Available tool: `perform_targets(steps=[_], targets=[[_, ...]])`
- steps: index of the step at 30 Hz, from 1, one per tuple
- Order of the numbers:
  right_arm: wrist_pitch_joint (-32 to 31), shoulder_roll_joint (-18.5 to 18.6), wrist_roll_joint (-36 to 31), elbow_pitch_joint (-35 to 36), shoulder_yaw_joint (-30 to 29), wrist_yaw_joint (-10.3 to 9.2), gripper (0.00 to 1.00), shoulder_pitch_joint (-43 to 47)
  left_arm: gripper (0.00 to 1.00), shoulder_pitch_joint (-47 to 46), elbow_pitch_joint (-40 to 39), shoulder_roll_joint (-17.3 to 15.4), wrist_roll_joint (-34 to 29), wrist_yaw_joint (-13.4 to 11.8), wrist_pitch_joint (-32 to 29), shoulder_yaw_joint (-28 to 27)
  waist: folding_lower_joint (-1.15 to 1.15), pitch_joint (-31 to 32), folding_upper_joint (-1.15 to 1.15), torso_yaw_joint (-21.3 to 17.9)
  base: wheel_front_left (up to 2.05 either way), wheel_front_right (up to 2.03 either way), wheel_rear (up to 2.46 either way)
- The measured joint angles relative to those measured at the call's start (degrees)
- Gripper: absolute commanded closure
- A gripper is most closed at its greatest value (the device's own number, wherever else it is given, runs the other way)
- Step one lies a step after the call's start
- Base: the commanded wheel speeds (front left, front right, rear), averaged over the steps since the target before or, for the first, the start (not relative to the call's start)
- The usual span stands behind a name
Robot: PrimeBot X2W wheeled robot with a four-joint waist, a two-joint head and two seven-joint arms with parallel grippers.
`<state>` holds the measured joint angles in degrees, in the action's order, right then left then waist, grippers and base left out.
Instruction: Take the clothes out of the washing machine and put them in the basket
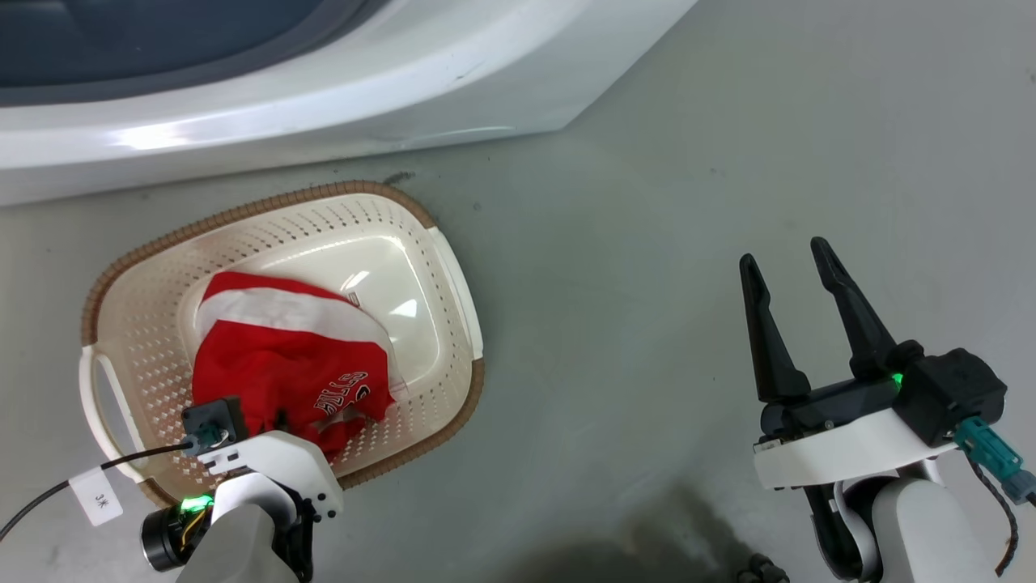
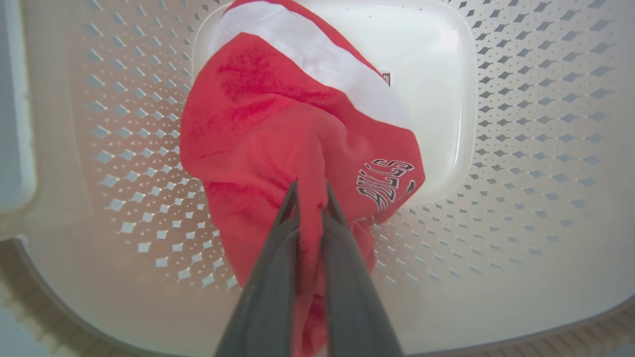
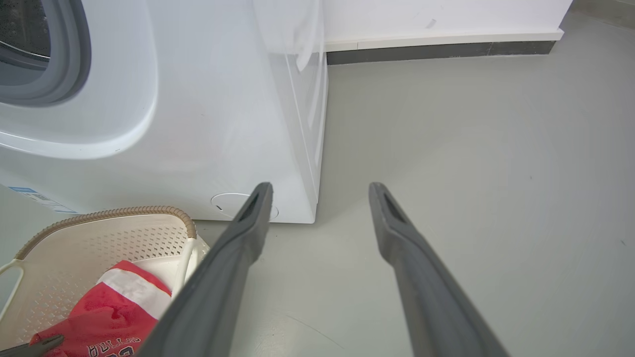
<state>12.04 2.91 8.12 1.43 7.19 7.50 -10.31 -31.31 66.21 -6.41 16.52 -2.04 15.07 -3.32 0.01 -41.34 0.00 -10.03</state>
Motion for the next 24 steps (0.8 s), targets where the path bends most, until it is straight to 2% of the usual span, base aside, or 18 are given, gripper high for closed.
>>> perform_targets(steps=[1,2,11,18,24], targets=[[0.05,0.00,0.00,-0.26,0.00,0.00,0.00,0.01,0.09,0.24,0.01,0.05,0.25,0.01,0.00,-0.23,0.00,0.53,0.00,0.06,0.00,0.00,0.00],[0.13,0.00,0.00,-0.65,0.00,0.00,0.00,0.02,0.00,0.52,-0.23,0.15,0.35,0.01,0.00,-0.35,0.00,1.18,0.00,0.12,0.00,0.00,0.00],[0.25,-0.01,-0.21,-2.27,-1.83,0.00,0.00,2.70,0.00,8.74,-7.65,1.86,-0.63,0.52,0.00,-1.29,-0.01,11.06,0.00,0.93,0.00,0.00,0.00],[-1.42,-0.02,-0.84,-1.31,-4.58,0.00,0.00,7.35,0.00,15.89,-19.38,3.04,-3.27,0.85,0.00,-1.45,-0.01,20.10,0.00,2.28,0.00,0.00,0.00],[-3.05,-0.02,-1.70,0.65,-6.79,0.00,0.00,10.77,0.00,20.51,-31.22,3.39,-3.14,0.24,0.00,1.44,-0.02,25.99,0.00,4.02,0.00,0.00,0.00]])
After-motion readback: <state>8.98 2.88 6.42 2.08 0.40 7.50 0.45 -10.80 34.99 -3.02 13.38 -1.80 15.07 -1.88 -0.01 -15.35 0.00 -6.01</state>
